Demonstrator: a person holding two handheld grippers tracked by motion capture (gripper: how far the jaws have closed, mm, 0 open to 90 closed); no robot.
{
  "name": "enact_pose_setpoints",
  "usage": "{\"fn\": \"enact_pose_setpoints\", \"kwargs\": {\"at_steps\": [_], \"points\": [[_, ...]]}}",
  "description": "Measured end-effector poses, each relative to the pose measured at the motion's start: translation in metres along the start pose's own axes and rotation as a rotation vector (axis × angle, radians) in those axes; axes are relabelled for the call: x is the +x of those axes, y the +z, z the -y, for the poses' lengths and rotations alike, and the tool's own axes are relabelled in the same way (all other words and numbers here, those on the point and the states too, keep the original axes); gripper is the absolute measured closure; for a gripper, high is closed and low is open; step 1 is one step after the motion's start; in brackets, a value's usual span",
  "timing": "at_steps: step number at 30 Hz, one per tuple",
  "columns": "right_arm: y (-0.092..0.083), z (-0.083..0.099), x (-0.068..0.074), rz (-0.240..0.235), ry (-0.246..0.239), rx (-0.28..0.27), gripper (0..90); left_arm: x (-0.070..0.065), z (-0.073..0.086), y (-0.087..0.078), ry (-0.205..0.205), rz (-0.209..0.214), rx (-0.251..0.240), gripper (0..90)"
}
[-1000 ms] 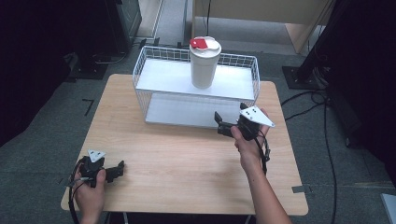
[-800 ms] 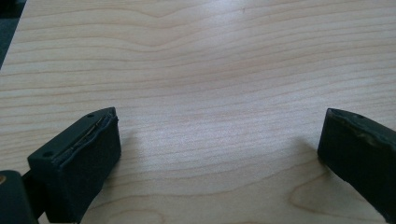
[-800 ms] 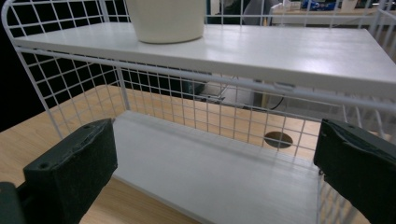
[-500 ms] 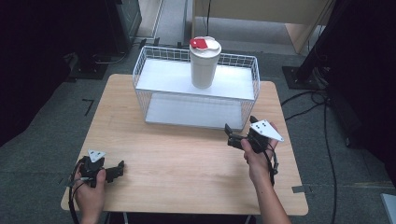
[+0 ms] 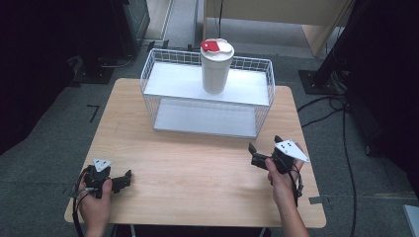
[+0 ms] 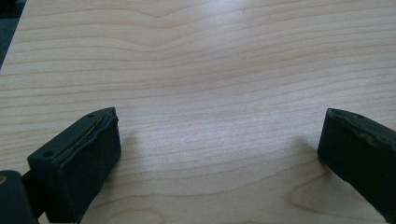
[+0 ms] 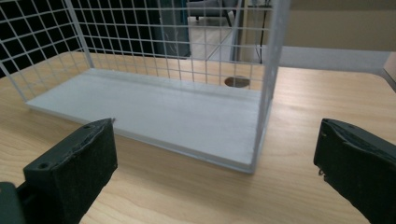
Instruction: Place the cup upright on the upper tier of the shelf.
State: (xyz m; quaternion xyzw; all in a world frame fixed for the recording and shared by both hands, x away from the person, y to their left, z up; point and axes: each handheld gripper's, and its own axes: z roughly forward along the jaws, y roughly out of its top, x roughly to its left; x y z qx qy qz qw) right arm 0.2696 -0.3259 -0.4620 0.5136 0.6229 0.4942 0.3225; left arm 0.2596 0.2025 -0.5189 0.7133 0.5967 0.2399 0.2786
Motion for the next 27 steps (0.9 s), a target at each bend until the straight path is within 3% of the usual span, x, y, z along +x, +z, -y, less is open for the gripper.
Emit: {"fn": "enact_pose_setpoints", "kwargs": {"at_steps": [27], "points": [[-0.051, 0.056, -0.062, 0.160, 0.063, 0.103, 0.0, 0.000, 0.000, 0.000, 0.000, 0.000, 0.000, 0.0]]}}
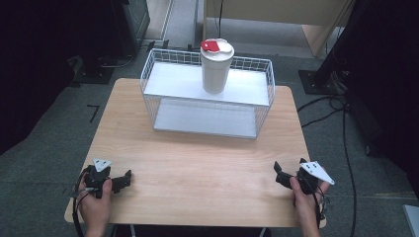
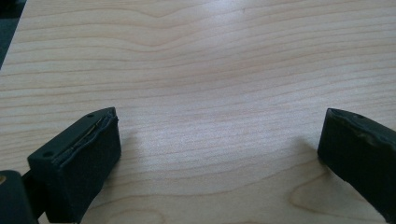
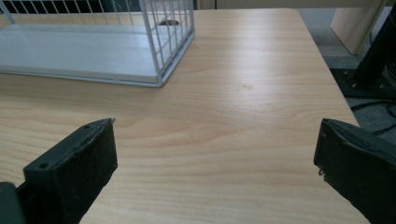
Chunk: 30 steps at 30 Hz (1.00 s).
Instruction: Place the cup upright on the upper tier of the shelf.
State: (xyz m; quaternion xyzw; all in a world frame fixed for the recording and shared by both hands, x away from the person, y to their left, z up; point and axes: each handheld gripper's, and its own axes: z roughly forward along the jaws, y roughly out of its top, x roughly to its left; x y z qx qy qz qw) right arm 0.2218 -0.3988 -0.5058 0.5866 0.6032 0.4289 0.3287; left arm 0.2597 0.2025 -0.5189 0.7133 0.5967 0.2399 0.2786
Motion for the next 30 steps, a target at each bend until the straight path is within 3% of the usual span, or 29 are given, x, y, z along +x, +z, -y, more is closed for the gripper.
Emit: {"fn": "enact_pose_setpoints", "kwargs": {"at_steps": [14, 19, 24, 30], "points": [[-0.018, 0.021, -0.027, 0.065, 0.033, 0.069, 0.0, 0.000, 0.000, 0.000, 0.001, -0.001, 0.000, 0.0], [-0.023, 0.023, -0.033, 0.074, 0.035, 0.143, 0.0, 0.000, 0.000, 0.000, 0.000, -0.001, -0.001, 0.0], [-0.025, 0.027, -0.031, 0.112, -0.020, 0.232, 0.0, 0.000, 0.000, 0.000, 0.000, -0.001, -0.001, 0.0], [-0.021, 0.028, -0.024, 0.076, -0.101, 0.302, 0.0, 0.000, 0.000, 0.000, 0.000, -0.001, -0.001, 0.0]]}}
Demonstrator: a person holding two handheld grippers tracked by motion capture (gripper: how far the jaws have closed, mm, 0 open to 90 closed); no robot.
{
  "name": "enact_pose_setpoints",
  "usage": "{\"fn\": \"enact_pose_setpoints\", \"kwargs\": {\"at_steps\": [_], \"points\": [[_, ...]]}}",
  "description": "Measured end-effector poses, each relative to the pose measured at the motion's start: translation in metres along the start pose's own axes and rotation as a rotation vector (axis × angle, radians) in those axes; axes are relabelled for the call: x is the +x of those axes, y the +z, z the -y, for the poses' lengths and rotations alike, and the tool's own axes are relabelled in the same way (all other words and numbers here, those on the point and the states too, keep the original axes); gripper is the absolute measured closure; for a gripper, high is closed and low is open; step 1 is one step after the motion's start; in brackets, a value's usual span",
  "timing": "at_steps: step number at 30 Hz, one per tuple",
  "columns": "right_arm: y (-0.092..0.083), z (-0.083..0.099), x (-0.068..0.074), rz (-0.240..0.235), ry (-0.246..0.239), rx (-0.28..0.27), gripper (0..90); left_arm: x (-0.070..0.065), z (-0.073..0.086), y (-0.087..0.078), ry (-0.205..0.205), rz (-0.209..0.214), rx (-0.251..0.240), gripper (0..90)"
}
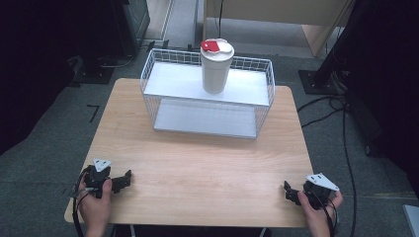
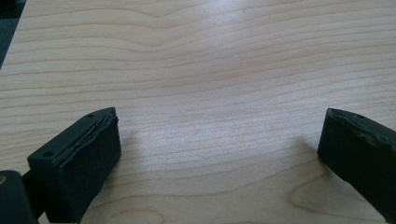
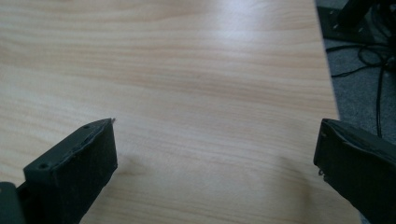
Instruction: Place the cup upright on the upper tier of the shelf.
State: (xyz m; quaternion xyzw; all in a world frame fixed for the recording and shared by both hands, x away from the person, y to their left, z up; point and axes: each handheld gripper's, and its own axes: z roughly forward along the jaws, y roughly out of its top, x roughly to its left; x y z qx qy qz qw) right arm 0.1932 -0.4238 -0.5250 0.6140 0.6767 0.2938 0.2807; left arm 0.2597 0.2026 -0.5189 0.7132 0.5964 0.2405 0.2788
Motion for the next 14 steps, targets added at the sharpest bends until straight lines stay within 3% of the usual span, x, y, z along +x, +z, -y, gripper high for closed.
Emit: {"fn": "enact_pose_setpoints", "kwargs": {"at_steps": [1, 4, 7, 14], "points": [[0.0018, -0.0005, 0.0016, 0.000, -0.014, 0.025, 0.0, 0.0001, 0.0000, 0.0000, 0.001, 0.000, 0.000, 0.0], [0.0024, -0.0009, 0.0018, -0.015, -0.019, 0.028, 0.0, 0.0000, 0.0000, 0.0000, 0.000, 0.000, 0.000, 0.0], [0.0042, -0.0017, -0.0016, -0.076, -0.008, 0.051, 0.0, -0.0001, 0.0000, 0.0000, -0.001, 0.000, 0.000, 0.0], [0.0043, -0.0017, -0.0010, -0.084, -0.015, 0.050, 0.0, -0.0008, -0.0003, 0.0004, -0.007, -0.007, -0.001, 0.0]]}}
